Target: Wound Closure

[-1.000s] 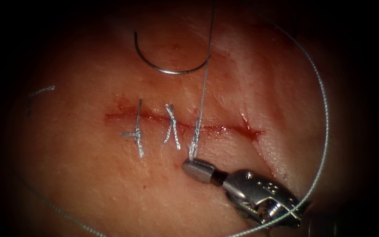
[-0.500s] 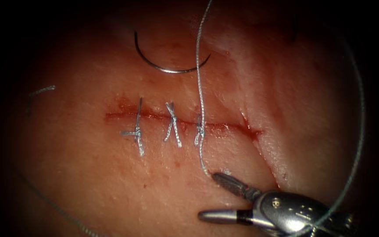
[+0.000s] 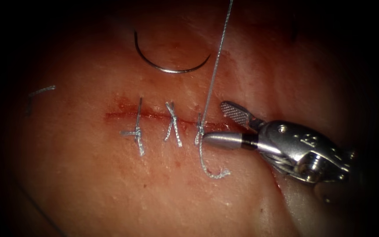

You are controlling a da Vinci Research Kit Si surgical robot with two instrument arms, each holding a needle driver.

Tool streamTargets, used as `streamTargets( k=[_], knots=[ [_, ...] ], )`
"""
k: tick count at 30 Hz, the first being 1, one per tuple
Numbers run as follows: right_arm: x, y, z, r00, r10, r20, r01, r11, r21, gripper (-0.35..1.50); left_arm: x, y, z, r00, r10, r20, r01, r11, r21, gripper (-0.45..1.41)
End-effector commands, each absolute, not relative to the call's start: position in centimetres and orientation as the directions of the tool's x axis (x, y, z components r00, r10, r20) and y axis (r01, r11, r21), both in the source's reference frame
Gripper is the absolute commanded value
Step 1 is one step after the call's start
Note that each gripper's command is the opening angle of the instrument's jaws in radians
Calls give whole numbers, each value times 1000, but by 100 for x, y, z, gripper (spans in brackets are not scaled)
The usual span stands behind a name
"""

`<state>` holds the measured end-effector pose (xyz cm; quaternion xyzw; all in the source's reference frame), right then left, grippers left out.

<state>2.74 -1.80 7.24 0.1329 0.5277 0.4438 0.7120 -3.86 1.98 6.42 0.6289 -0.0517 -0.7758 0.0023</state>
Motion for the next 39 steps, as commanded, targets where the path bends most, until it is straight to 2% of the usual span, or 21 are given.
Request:
streamTargets(
  k=[1, 23, 30, 31, 32, 33, 34, 39],
  knots=[
    [287, -172, 735, 41, 774, -632, -502, 563, 657, 133, -393, 201, 643, -205, -71, -976, -59, -995, 85, -45],
    [340, -162, 768, 54, 770, -635, -479, 578, 660, 133, -402, 196, 626, -195, -91, -977, -50, -993, 103, -45],
    [345, -163, 770, 57, 770, -635, -480, 579, 659, 130, -407, 192, 621, -189, -96, -977, -44, -993, 106, -45],
    [345, -164, 770, 58, 770, -635, -479, 579, 659, 125, -407, 192, 620, -188, -96, -978, -44, -993, 106, -45],
    [343, -166, 769, 61, 770, -635, -471, 583, 662, 81, -408, 192, 620, -187, -96, -978, -43, -993, 106, -45],
    [341, -167, 768, 75, 757, -649, -460, 604, 651, 17, -408, 192, 620, -186, -96, -978, -43, -993, 106, -45],
    [339, -167, 767, 82, 750, -656, -454, 614, 646, -35, -408, 192, 620, -186, -96, -978, -43, -993, 106, -45],
    [330, -160, 766, 67, 735, -675, -463, 622, 632, -35, -407, 192, 619, -185, -102, -978, -40, -993, 111, -45]
  ],
)
